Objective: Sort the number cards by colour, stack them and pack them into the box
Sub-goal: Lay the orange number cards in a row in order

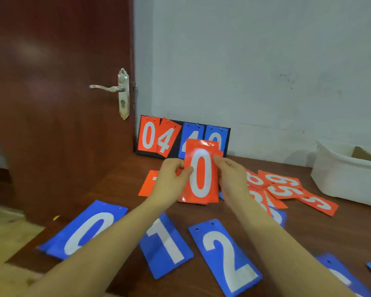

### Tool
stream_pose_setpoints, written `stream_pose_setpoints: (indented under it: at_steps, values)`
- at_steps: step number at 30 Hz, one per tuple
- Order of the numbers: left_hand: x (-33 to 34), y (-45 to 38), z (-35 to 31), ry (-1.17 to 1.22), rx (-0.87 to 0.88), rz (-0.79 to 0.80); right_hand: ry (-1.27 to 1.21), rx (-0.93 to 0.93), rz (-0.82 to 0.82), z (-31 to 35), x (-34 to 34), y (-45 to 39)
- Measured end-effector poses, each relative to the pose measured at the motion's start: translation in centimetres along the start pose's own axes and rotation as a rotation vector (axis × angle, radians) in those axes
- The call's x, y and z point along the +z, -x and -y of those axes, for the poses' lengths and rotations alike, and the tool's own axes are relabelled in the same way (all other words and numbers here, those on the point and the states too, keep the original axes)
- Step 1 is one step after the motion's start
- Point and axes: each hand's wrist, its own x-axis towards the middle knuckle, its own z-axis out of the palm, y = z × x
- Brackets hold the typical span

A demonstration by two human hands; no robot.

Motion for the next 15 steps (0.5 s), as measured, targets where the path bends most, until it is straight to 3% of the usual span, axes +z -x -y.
stream_pose_setpoints:
  at_steps: [5,10,13,15]
  values:
    - [-8.2,-1.8,5.0,-0.182,-0.058,-0.231,0.292,-0.118,-0.042,-2.7,6.6,-0.9]
    - [-11.5,-5.9,11.1,-0.415,-0.211,-0.134,0.453,-0.143,0.050,-5.8,10.1,-2.6]
    - [-11.1,-6.7,13.6,-0.843,-0.317,-0.002,0.507,-0.121,0.055,-6.9,10.2,-3.7]
    - [-10.4,-6.7,14.0,-1.086,-0.252,-0.001,0.522,-0.104,0.078,-7.2,9.5,-3.9]
